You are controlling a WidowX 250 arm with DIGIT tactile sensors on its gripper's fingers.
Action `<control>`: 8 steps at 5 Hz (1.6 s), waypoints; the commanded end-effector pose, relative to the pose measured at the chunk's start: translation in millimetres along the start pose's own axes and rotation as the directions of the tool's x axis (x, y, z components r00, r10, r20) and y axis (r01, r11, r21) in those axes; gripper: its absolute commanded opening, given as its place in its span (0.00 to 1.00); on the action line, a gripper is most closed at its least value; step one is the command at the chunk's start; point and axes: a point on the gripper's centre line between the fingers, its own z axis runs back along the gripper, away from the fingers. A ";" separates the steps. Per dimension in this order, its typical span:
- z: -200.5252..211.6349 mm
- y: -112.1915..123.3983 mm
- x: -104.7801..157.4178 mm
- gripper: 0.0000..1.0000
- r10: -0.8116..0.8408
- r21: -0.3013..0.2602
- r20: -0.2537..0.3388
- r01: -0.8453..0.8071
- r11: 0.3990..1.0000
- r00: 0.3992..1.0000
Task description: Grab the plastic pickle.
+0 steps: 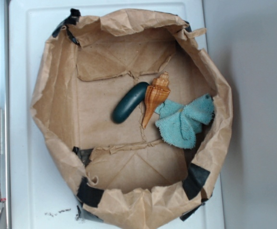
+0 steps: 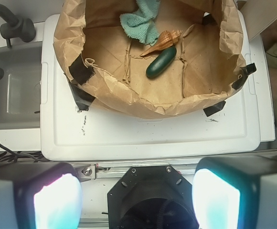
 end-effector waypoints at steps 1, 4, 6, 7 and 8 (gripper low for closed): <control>0.0 0.0 0.0 1.00 0.000 0.000 0.000 0.000 1.000 1.000; -22.0 29.5 -8.6 1.00 0.112 0.037 -0.032 -0.111 0.993 0.993; -22.0 29.5 -8.6 1.00 0.112 0.037 -0.032 -0.111 0.993 0.993; -22.0 29.5 -8.6 1.00 0.112 0.037 -0.032 -0.111 0.993 0.993; -22.0 29.5 -8.6 1.00 0.112 0.037 -0.032 -0.111 0.993 0.993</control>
